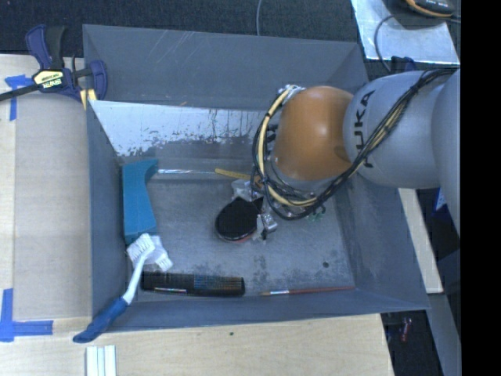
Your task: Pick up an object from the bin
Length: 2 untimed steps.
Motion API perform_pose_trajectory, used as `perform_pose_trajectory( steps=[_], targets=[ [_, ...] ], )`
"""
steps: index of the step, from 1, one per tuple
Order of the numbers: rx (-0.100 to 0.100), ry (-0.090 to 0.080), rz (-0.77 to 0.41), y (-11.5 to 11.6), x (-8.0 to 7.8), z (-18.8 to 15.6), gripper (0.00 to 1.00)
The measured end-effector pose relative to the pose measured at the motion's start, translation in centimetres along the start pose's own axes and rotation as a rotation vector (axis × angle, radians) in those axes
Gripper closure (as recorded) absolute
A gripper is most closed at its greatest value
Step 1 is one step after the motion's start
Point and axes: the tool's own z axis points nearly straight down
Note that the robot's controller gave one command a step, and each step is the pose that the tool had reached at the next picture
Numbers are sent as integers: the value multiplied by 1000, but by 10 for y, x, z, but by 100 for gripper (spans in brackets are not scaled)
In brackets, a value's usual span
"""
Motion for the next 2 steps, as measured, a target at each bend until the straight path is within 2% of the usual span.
perform_pose_trajectory(
  steps=[1,2],
  targets=[
    [0,-2,-20,7,-2,-81,100],
    [0,-2,-20,7,-2,-81,100]
  ],
)
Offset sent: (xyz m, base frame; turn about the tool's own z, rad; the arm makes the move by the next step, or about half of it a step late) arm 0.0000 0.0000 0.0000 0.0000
